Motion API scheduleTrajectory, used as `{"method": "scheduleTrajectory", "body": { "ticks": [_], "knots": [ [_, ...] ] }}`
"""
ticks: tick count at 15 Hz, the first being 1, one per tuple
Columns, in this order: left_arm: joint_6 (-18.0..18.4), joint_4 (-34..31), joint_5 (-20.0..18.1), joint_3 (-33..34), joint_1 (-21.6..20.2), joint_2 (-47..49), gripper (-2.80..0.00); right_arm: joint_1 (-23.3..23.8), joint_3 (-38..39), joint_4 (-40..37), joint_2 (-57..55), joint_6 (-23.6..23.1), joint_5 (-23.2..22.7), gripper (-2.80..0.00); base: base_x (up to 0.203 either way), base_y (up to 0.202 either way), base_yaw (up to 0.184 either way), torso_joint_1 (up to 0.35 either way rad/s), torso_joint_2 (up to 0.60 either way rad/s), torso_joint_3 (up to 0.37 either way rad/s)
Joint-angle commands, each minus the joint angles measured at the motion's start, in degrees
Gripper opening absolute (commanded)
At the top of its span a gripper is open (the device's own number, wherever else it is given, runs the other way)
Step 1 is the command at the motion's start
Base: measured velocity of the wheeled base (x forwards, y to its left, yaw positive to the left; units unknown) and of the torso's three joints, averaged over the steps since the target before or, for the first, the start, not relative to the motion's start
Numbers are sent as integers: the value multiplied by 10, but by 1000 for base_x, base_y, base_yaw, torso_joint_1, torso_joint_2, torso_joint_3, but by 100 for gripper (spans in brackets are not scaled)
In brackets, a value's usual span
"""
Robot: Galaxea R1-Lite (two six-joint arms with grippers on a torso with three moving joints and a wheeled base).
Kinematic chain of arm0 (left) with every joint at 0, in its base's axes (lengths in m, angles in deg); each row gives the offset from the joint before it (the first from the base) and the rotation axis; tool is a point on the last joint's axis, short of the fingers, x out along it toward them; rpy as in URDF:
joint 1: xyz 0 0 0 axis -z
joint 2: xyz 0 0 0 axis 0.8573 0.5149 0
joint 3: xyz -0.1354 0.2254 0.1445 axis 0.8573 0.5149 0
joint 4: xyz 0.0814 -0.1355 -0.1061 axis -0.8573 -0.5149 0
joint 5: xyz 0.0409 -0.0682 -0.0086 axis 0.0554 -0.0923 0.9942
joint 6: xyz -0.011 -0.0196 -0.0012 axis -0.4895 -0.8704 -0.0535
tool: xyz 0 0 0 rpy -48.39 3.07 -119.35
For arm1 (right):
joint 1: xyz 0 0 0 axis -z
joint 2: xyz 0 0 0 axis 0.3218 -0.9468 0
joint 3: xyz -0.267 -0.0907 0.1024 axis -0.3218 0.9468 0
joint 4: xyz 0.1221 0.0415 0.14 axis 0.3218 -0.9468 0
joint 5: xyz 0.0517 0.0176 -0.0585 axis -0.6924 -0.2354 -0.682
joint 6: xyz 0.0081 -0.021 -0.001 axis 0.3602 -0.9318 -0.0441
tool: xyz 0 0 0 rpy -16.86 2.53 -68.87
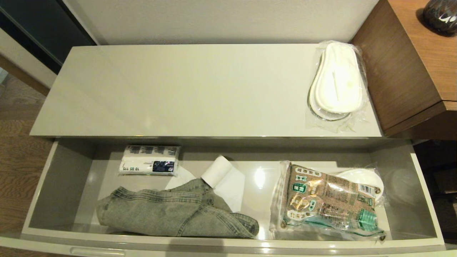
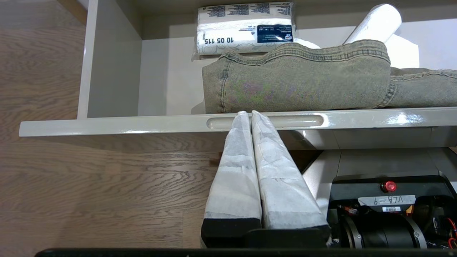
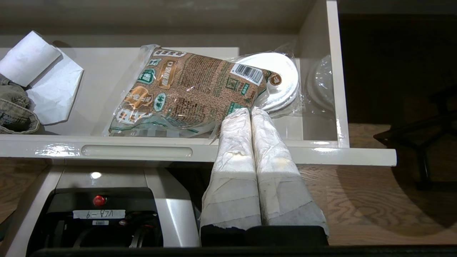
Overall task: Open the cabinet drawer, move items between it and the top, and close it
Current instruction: Take out the shorts from the drawer
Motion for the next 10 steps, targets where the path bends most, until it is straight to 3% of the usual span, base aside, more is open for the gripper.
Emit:
{"method": "scheduleTrajectory", "body": {
  "ticks": [1, 2, 4, 7, 9, 10],
  "knots": [
    [1, -6, 3, -43, 0, 7, -280, 0, 0, 0, 0, 0, 0, -280, 0, 0, 0, 0, 0, 0],
    [1, -11, 6, -51, 0, 10, -280, 0, 0, 0, 0, 0, 0, -280, 0, 0, 0, 0, 0, 0],
    [-41, -79, 38, -118, -1, 58, -280, 0, 0, 0, 0, 0, 0, -280, 0, 0, 0, 0, 0, 0],
    [-118, -300, 109, -319, -1, 214, -280, 0, 0, 0, -1, 0, 0, -280, 0, 0, 0, 0, 0, 0],
    [-156, -413, 107, -369, -2, 320, -280, 0, 0, 0, 0, 0, 0, -280, 0, 0, 0, 0, 0, 0],
    [-168, -434, 76, -376, -2, 377, -280, 0, 0, 0, 0, 0, 0, -280, 0, 0, 0, 0, 0, 0]
  ]
}}
